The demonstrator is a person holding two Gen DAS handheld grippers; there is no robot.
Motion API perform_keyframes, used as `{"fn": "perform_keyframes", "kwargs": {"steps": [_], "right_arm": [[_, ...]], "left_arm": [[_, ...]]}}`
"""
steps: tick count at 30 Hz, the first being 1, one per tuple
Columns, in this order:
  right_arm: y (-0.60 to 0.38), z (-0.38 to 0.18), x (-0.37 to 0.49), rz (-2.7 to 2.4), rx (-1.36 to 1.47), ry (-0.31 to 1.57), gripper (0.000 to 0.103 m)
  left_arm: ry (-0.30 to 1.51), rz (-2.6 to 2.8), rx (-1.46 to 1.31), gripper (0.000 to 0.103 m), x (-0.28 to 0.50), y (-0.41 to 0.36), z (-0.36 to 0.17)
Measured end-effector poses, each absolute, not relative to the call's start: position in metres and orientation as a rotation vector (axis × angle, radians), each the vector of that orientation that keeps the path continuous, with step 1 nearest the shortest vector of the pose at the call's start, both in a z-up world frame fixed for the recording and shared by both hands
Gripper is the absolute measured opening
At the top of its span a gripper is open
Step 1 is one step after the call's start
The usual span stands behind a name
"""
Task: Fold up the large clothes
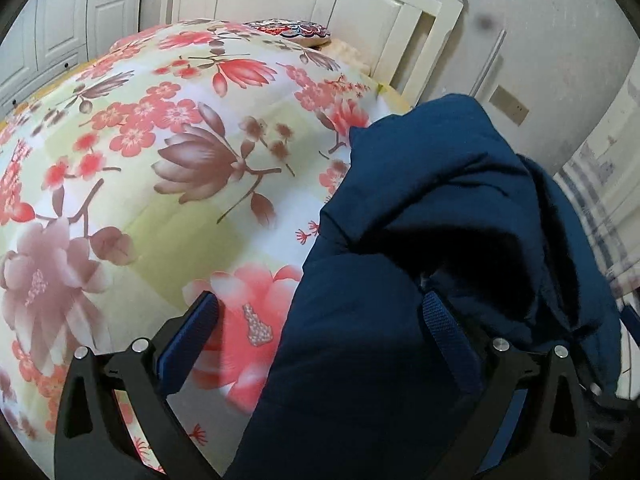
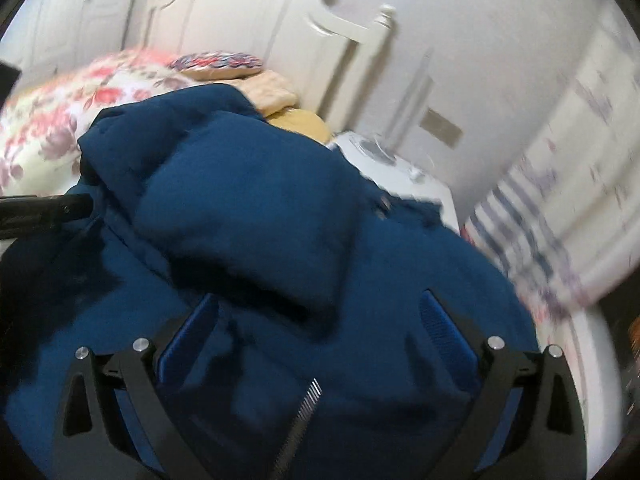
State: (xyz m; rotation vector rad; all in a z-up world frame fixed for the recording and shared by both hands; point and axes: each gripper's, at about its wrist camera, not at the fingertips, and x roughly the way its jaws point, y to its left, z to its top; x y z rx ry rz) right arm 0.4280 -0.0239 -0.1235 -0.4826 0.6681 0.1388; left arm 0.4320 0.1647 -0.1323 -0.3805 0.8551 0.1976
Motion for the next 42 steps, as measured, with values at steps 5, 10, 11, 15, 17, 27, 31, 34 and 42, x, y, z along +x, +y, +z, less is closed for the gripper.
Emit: {"fn": "perform_keyframes", "kwargs": {"steps": [5, 10, 11, 15, 17, 27, 31, 34, 42], "right_arm": [[-0.003, -0.124, 0.451, 0.223, -0.446, 0.716, 0.060], [-0.078, -0.076, 0.430, 0.315, 0.020, 0.584, 0.030], [-0.105, -0.072, 0.424, 0.303, 0.122, 0.559, 0.030], [-0.197, -0.081, 0.409, 0.226, 0.431, 0.536, 0.026], [-0.232, -0.095, 0.407, 0.154, 0.508, 0.568, 0.026], [-0.278, -0.152, 0.409, 0.146, 0.721, 0.686, 0.070], [-0.262, -0.145, 0.415, 0.144, 0.597, 0.692, 0.039], [-0.259, -0.132, 0.409, 0.127, 0.539, 0.653, 0.017], [-0.280, -0.114, 0.393, 0.049, 0.531, 0.608, 0.017]], "left_arm": [[0.846, 0.188, -0.396, 0.098, 0.432, 0.167, -0.132], [0.844, 0.187, -0.397, 0.098, 0.431, 0.166, -0.130], [0.846, 0.188, -0.393, 0.098, 0.432, 0.165, -0.130], [0.849, 0.188, -0.384, 0.098, 0.431, 0.164, -0.130], [0.851, 0.185, -0.379, 0.098, 0.433, 0.164, -0.130], [0.668, 0.201, -0.364, 0.098, 0.409, 0.163, -0.107], [0.468, 0.149, -0.233, 0.098, 0.387, 0.137, -0.082], [0.502, 0.097, -0.198, 0.098, 0.395, 0.127, -0.083], [0.535, 0.130, -0.311, 0.098, 0.396, 0.149, -0.092]]}}
